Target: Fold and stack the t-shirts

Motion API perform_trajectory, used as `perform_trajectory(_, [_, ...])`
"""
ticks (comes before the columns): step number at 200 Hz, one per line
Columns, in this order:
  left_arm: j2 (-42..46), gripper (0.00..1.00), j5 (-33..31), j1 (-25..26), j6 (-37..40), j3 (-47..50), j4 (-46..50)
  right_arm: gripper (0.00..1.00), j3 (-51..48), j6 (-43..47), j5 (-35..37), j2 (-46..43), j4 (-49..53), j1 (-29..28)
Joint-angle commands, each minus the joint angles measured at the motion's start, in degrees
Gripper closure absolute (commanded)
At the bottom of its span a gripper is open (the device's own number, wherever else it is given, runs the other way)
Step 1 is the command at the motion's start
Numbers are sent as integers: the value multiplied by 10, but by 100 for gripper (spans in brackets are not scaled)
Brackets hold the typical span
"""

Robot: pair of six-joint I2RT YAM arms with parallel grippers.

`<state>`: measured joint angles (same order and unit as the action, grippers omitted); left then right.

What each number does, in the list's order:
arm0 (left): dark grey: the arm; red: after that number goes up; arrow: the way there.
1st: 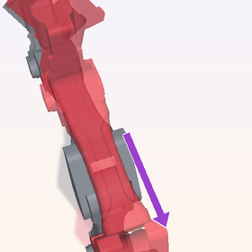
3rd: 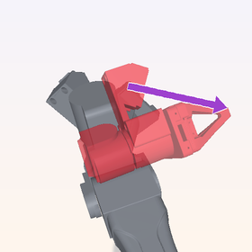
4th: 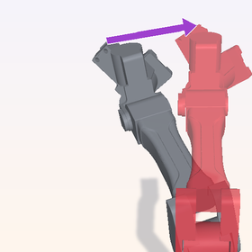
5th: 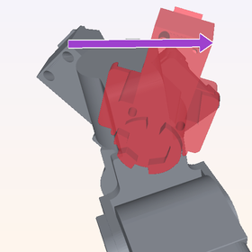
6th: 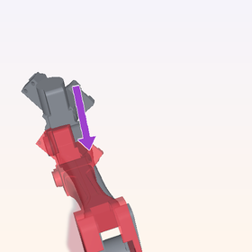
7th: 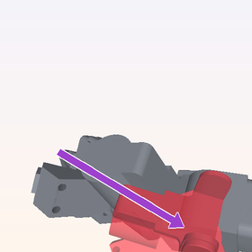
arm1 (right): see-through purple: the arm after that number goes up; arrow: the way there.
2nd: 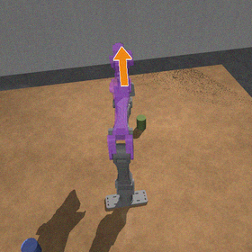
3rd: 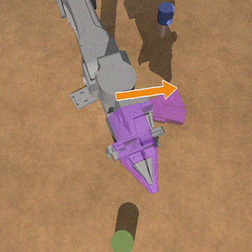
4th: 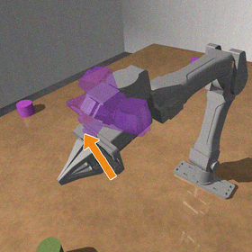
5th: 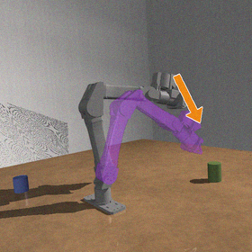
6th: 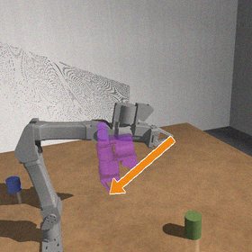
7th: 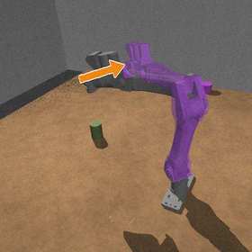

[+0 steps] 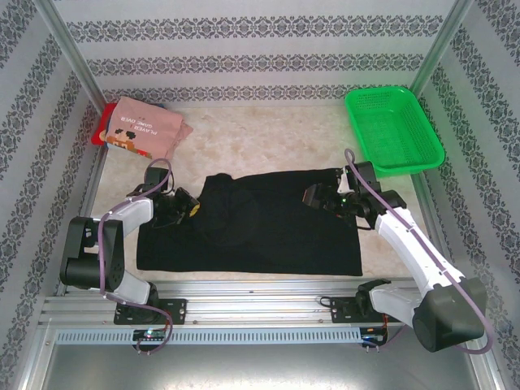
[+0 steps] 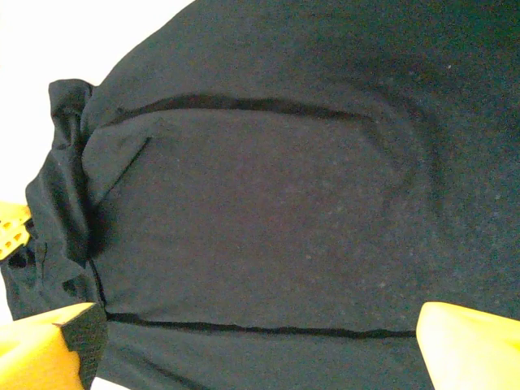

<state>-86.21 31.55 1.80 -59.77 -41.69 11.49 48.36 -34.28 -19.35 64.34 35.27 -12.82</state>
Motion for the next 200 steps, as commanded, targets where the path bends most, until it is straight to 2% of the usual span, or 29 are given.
perform_trajectory(1, [1, 96, 9, 2, 33, -24, 5, 2, 7, 7, 18, 14, 7, 15])
perform_trajectory(10, [3, 100, 9, 2, 41, -30, 10, 2, 13, 10, 23, 25, 13, 21])
perform_trajectory(69, [18, 100, 25, -3, 91, -70, 56, 2, 77, 28, 53, 115, 55, 89])
perform_trajectory(105, [23, 100, 19, -7, 177, -193, 129, 2, 147, 48, 98, 186, 79, 127])
perform_trajectory(133, [8, 100, 7, -7, 261, -298, 191, 2, 222, 62, 120, 271, 97, 128])
perform_trajectory(167, [-10, 100, -7, -8, 331, -389, 230, 7, 316, 74, 152, 367, 126, 122])
perform_trajectory(200, [-36, 100, 8, -8, 370, -451, 224, 13, 422, 82, 232, 455, 180, 99])
